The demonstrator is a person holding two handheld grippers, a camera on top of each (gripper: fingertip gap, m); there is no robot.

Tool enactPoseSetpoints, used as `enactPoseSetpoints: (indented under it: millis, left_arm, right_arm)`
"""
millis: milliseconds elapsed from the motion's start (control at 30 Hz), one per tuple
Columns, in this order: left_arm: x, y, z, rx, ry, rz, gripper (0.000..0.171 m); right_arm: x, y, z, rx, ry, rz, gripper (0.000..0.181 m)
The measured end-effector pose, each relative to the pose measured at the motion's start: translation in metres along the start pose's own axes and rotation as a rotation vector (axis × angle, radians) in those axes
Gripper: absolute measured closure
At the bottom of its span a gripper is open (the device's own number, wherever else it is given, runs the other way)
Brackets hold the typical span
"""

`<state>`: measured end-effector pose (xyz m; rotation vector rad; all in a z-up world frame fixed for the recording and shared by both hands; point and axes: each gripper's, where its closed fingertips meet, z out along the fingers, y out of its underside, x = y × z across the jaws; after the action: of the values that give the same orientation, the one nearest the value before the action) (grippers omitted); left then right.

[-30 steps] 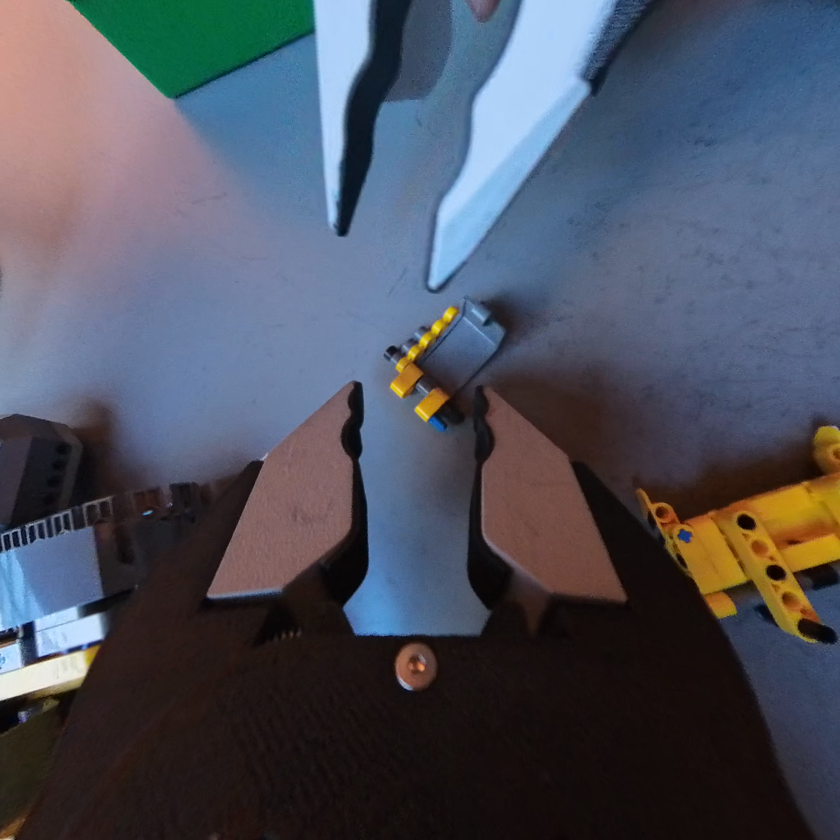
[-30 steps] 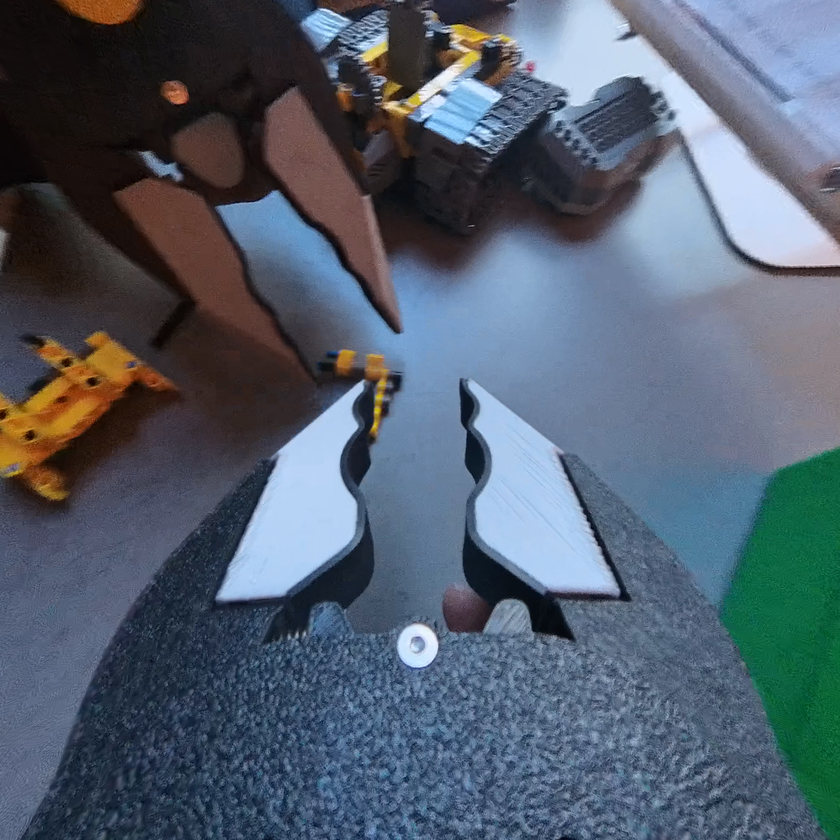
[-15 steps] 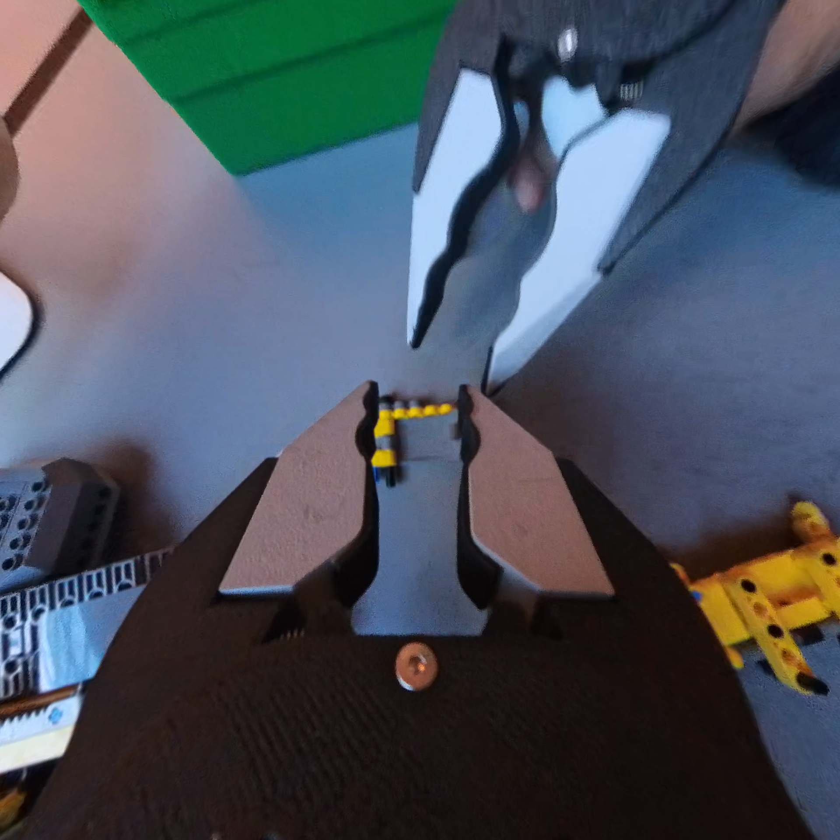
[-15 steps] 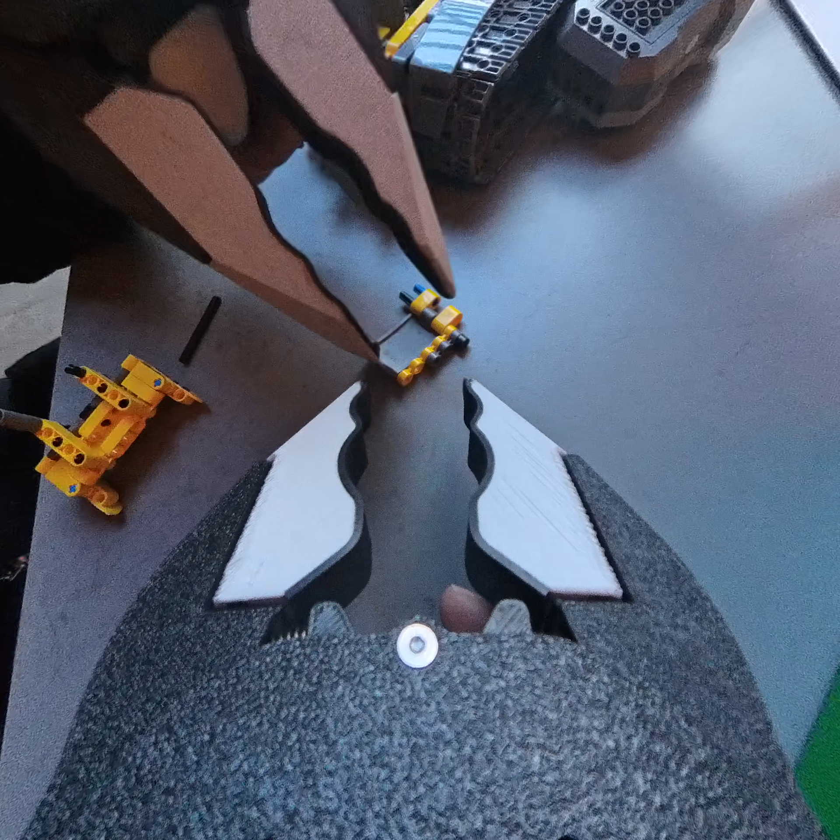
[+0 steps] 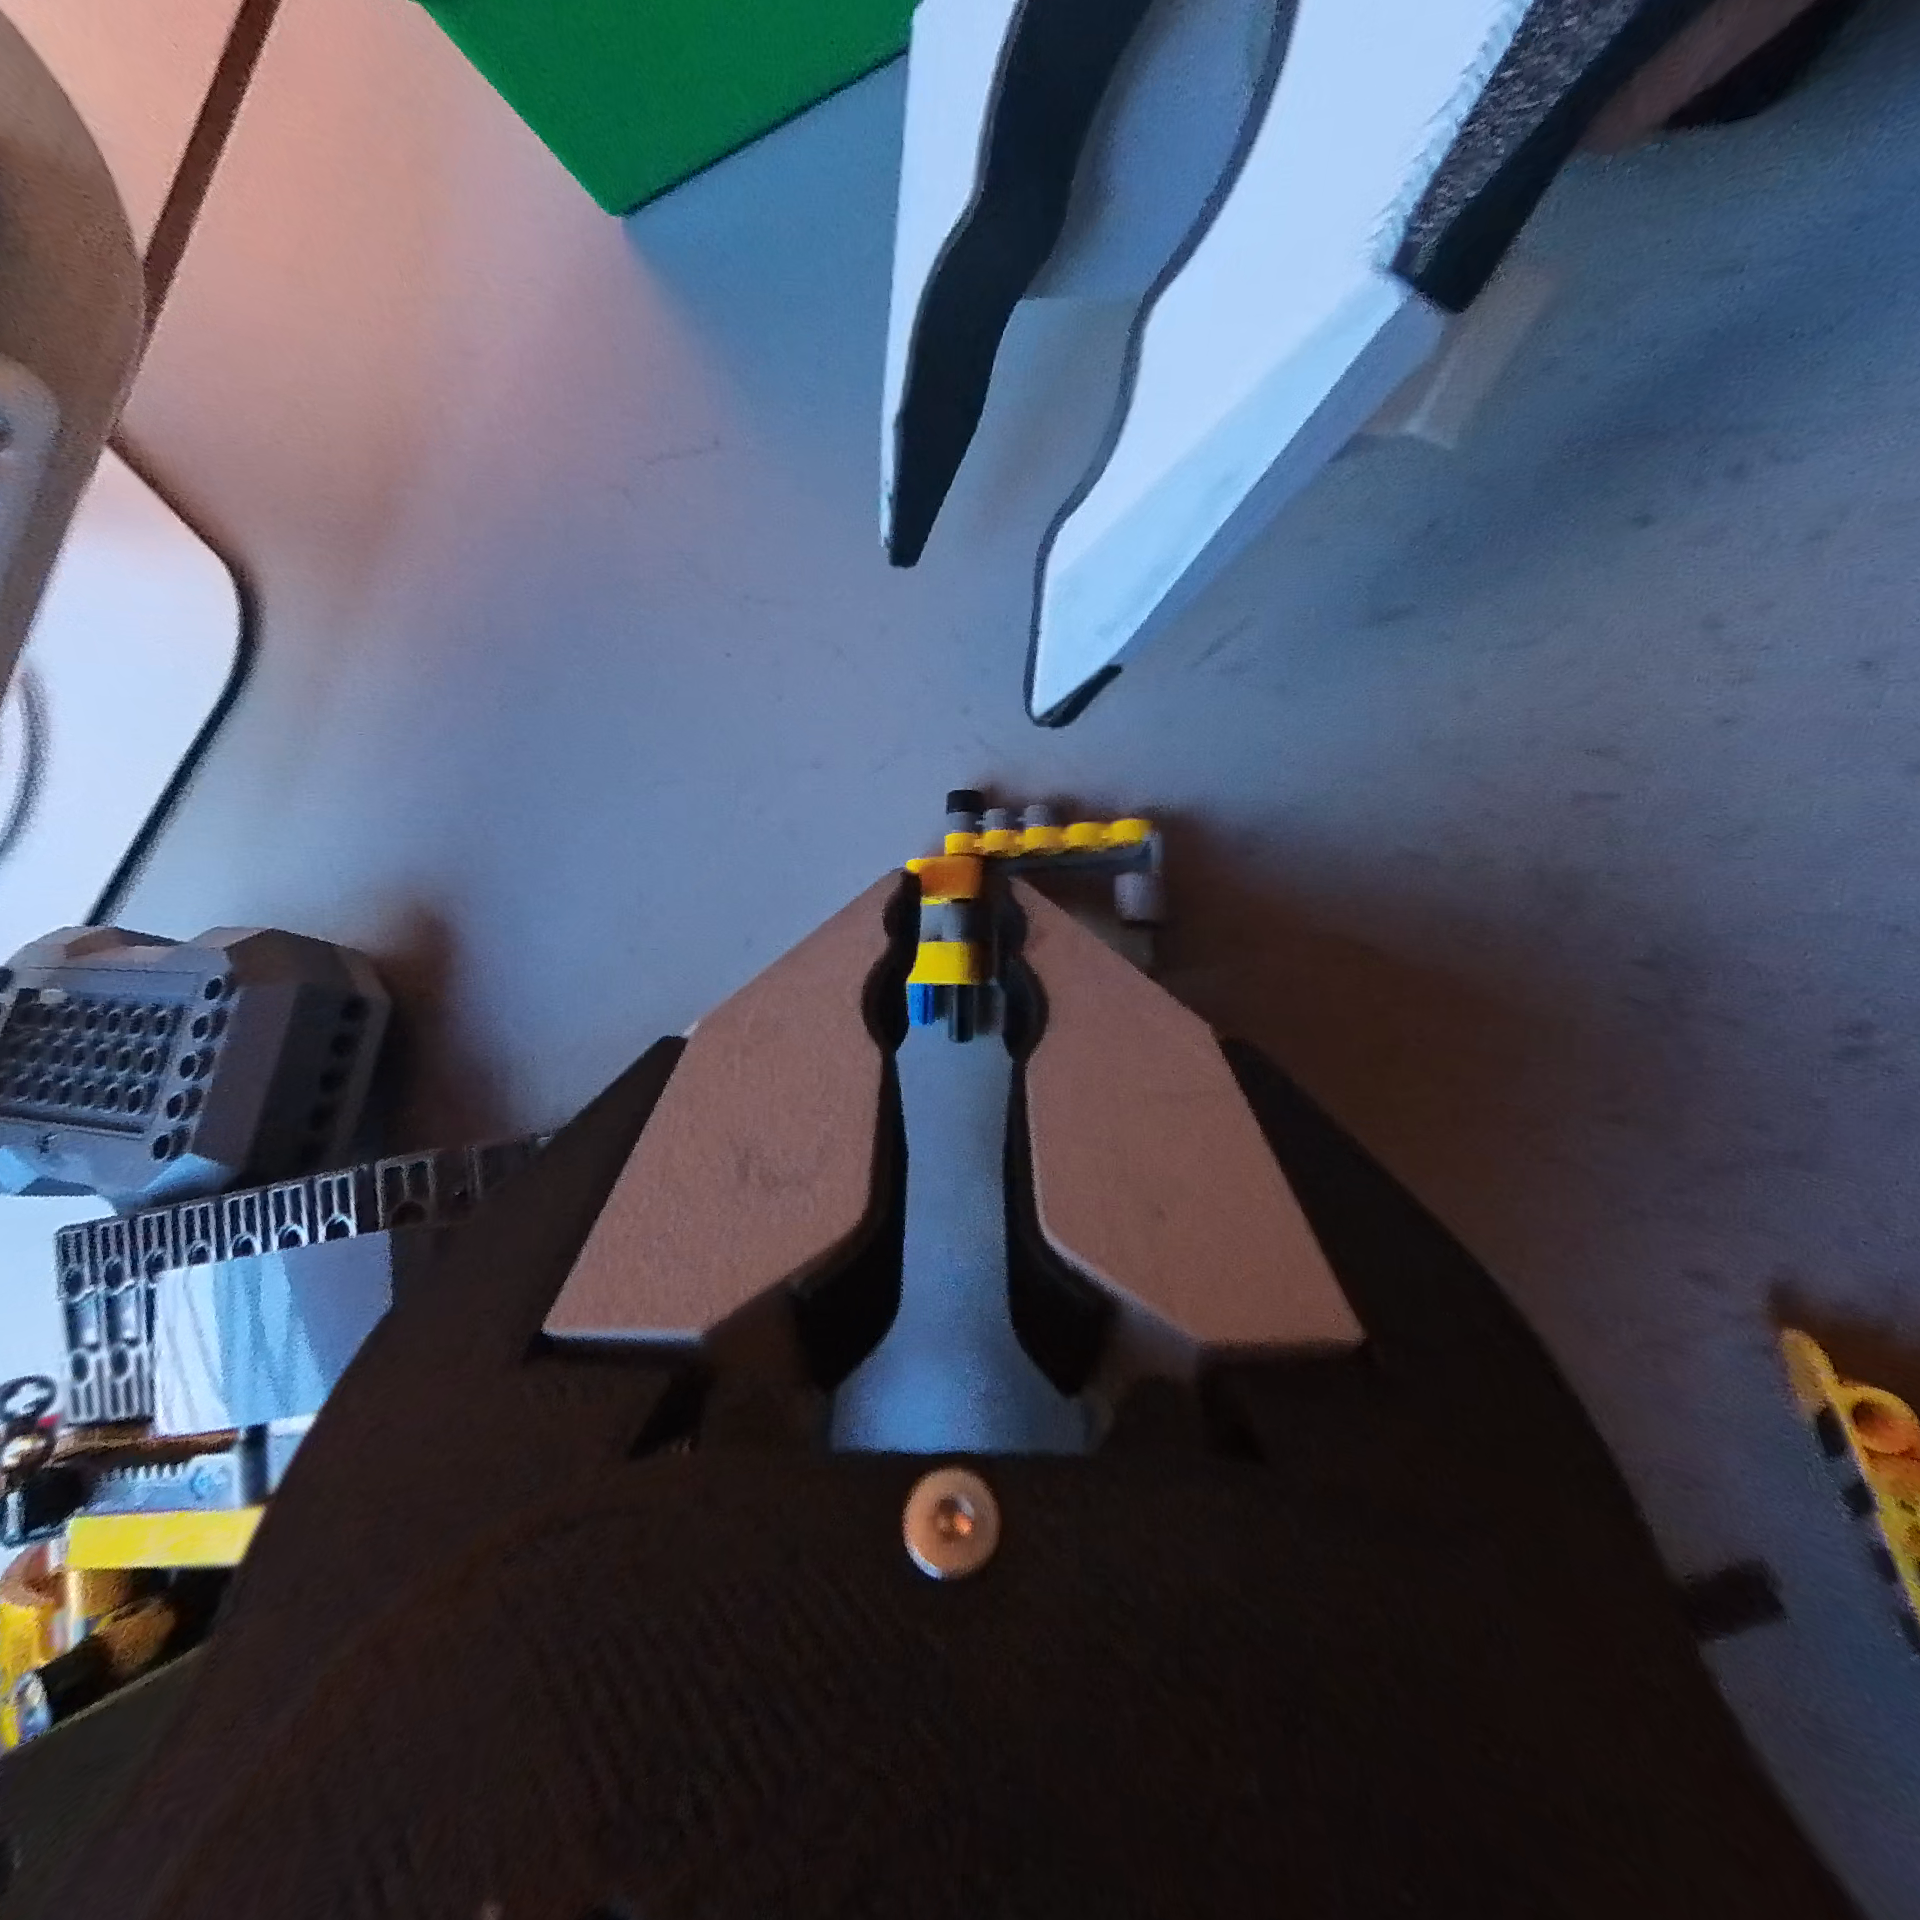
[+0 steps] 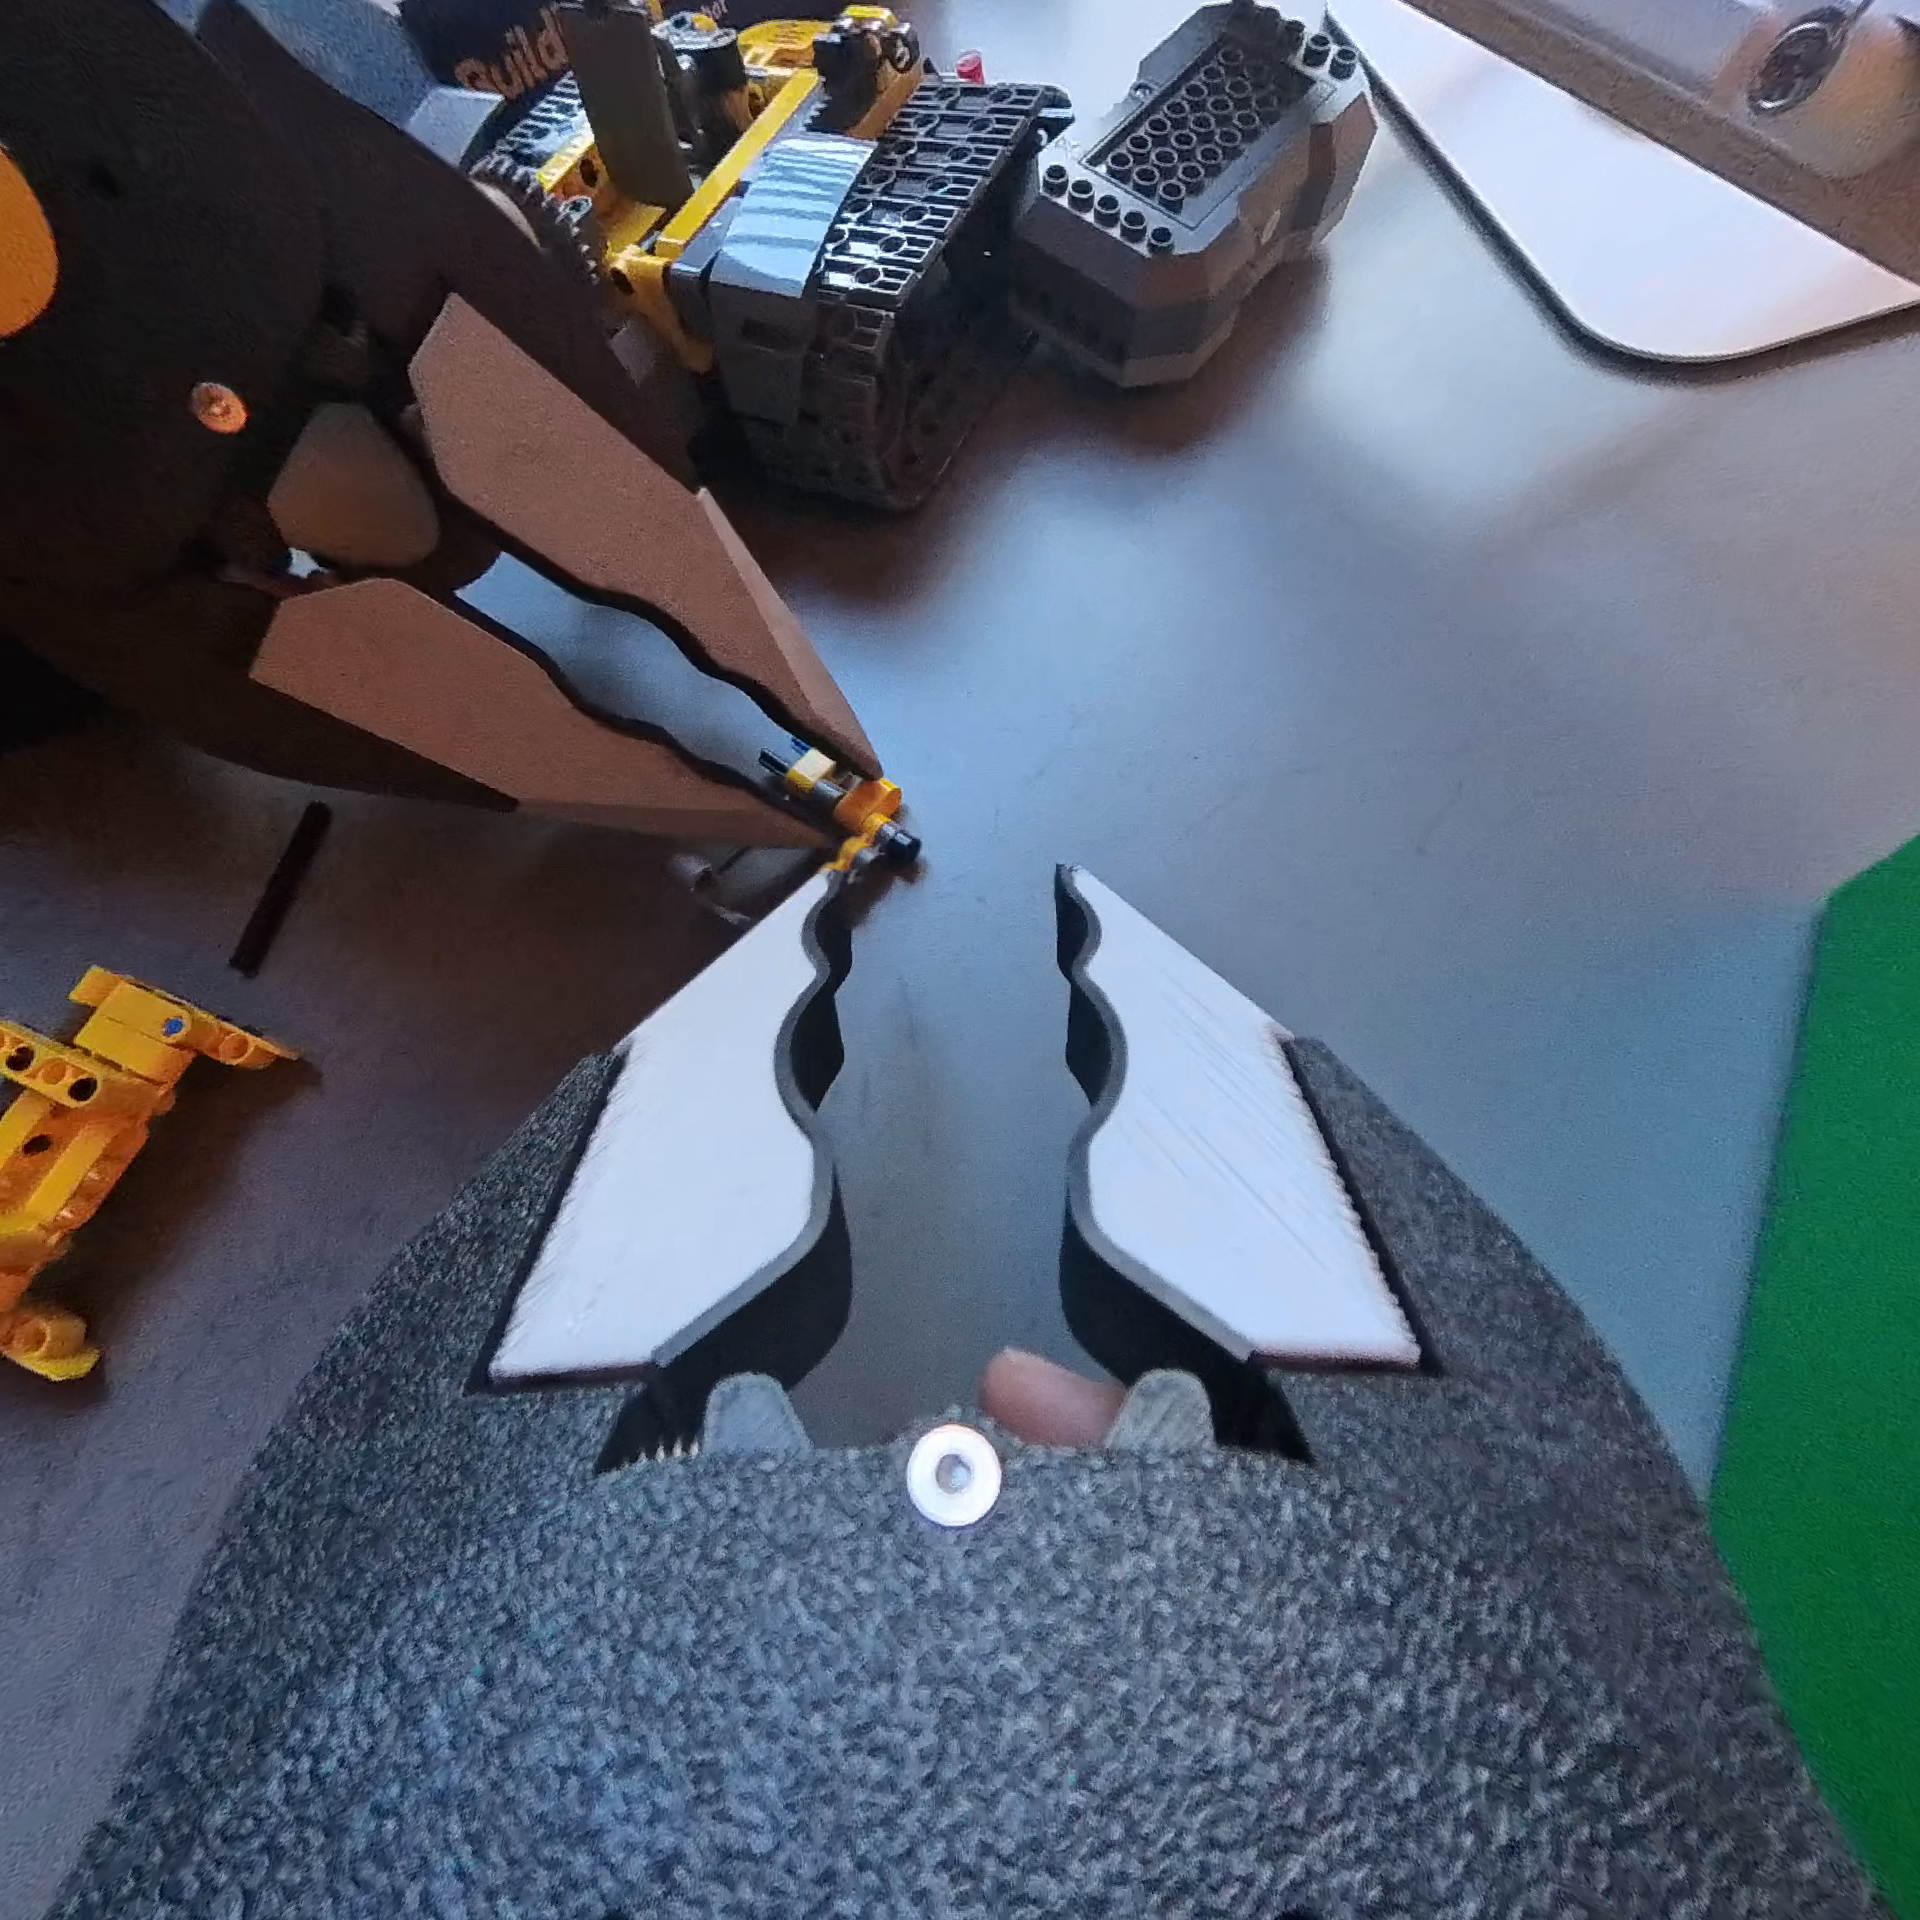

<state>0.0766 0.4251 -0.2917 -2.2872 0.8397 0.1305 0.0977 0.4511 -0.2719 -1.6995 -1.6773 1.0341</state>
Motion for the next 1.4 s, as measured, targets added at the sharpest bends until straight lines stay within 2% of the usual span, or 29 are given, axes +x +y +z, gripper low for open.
enactPoseSetpoints:
  millis: [133, 233, 300, 533, 700, 800, 867, 933, 1000, 1100, 1133, 1200, 1233, 1333, 1400]
  left_arm:
    - [-0.001, -0.002, 0.002, 0.047, -0.035, -0.014, 0.161]
    - [0.0, -0.004, 0.002, 0.059, -0.049, 0.083, 0.165]
    - [0.008, -0.006, 0.003, 0.062, -0.01, 0.113, 0.171]
    - [0.003, -0.008, 0.006, 0.066, -0.014, 0.079, 0.171]
    - [-0.002, -0.028, -0.008, 0.183, -0.03, 0.035, 0.171]
    - [0.0, -0.028, -0.014, 0.205, 0.02, 0.007, 0.171]
    - [0.009, -0.03, -0.019, 0.227, 0.126, -0.044, 0.171]
    - [0.016, -0.036, -0.026, 0.258, 0.213, -0.107, 0.151]
    - [0.021, -0.041, -0.033, 0.289, 0.259, -0.125, 0.14]
    - [0.027, -0.033, -0.027, 0.237, 0.255, -0.078, 0.14]
    - [0.029, -0.024, -0.019, 0.186, 0.241, -0.054, 0.142]
    - [0.032, -0.005, -0.005, 0.067, 0.228, 0.001, 0.159]
    - [0.032, -0.007, -0.004, 0.083, 0.228, 0.006, 0.168]
    - [0.026, -0.012, -0.01, 0.111, 0.219, 0.013, 0.17]
    - [0.025, -0.027, -0.024, 0.216, 0.267, -0.042, 0.17]
  right_arm:
    - [-0.009, 0.002, 0.003, -0.018, -0.034, -0.021, 0.144]
    - [-0.016, 0.009, 0.007, -0.066, -0.066, 0.006, 0.142]
    - [-0.015, 0.011, 0.008, -0.08, -0.064, 0.034, 0.141]
    - [-0.008, 0.01, 0.003, -0.046, -0.123, 0.215, 0.142]
    - [-0.011, 0.009, 0.001, -0.035, -0.174, 0.274, 0.142]
    - [-0.006, 0.005, -0.002, 0.002, -0.17, 0.301, 0.142]
    - [-0.001, 0.003, -0.004, 0.024, -0.162, 0.322, 0.143]
    - [0.002, 0.001, -0.005, 0.04, -0.153, 0.329, 0.145]
    - [0.004, 0.0, -0.006, 0.045, -0.139, 0.321, 0.146]
    - [0.004, 0.001, -0.006, 0.037, -0.127, 0.303, 0.146]
    - [0.003, 0.001, -0.005, 0.034, -0.128, 0.298, 0.146]
    - [-0.001, 0.001, -0.006, 0.033, -0.145, 0.276, 0.146]
    - [-0.003, 0.0, -0.006, 0.037, -0.154, 0.256, 0.145]
    - [-0.012, -0.006, -0.013, 0.053, -0.17, 0.097, 0.141]
    - [-0.023, -0.012, -0.023, 0.08, -0.161, -0.077, 0.138]
